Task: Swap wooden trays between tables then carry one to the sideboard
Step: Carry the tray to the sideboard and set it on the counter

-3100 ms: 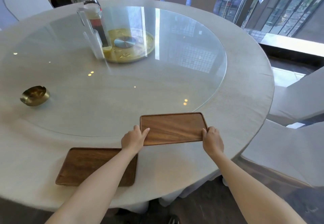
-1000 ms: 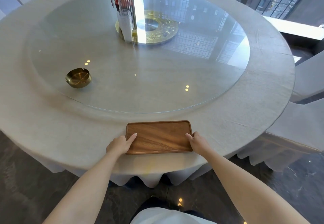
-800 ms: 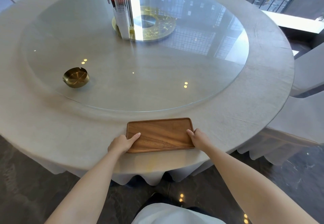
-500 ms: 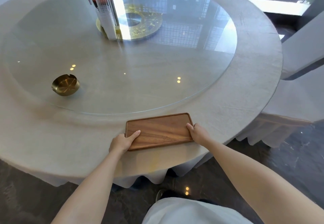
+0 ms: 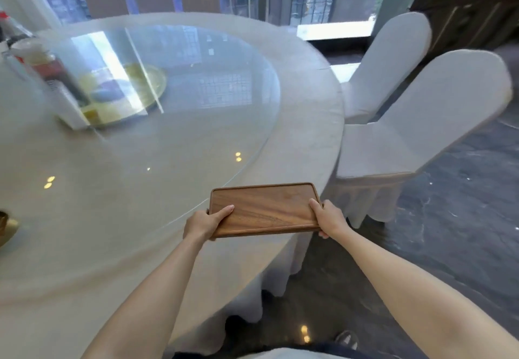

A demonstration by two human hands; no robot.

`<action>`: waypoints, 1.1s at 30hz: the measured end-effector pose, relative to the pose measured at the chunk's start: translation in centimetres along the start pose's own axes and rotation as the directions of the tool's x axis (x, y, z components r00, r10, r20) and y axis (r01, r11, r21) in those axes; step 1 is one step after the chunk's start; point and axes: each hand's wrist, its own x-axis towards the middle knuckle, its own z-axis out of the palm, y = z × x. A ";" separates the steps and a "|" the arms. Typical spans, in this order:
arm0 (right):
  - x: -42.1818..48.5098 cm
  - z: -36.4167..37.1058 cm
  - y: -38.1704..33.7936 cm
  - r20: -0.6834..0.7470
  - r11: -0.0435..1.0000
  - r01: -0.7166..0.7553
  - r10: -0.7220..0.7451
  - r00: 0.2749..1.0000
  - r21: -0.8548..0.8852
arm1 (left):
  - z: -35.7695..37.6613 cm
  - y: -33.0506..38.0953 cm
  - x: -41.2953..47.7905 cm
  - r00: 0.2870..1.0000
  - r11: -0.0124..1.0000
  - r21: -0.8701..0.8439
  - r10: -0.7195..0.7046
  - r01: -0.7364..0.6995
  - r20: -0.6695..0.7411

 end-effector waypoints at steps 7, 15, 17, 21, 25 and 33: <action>3.5 -16.6 9.4 -0.209 0.990 -0.057 0.083 0.974 0.126 | 14.2 16.5 -0.3 0.979 0.979 0.077 0.182 -0.190 0.093; 6.1 -35.6 20.5 -0.456 0.952 -0.112 0.238 0.858 0.286 | 31.7 34.6 -3.0 0.884 0.900 0.107 0.383 -0.422 0.267; 6.4 -39.4 22.8 -0.490 0.938 -0.123 0.279 0.826 0.325 | 35.4 38.2 -3.6 0.856 0.884 0.102 0.406 -0.457 0.321; 8.5 -45.9 27.3 -0.534 0.913 -0.150 0.348 0.771 0.379 | 42.8 44.6 -3.8 0.812 0.843 0.122 0.449 -0.523 0.373; 12.0 -52.7 31.3 -0.575 0.905 -0.145 0.370 0.730 0.400 | 50.2 50.7 -2.5 0.776 0.821 0.118 0.466 -0.558 0.426; 23.8 -69.8 36.9 -0.641 0.896 -0.110 0.389 0.662 0.430 | 65.5 68.1 1.8 0.716 0.783 0.072 0.522 -0.617 0.463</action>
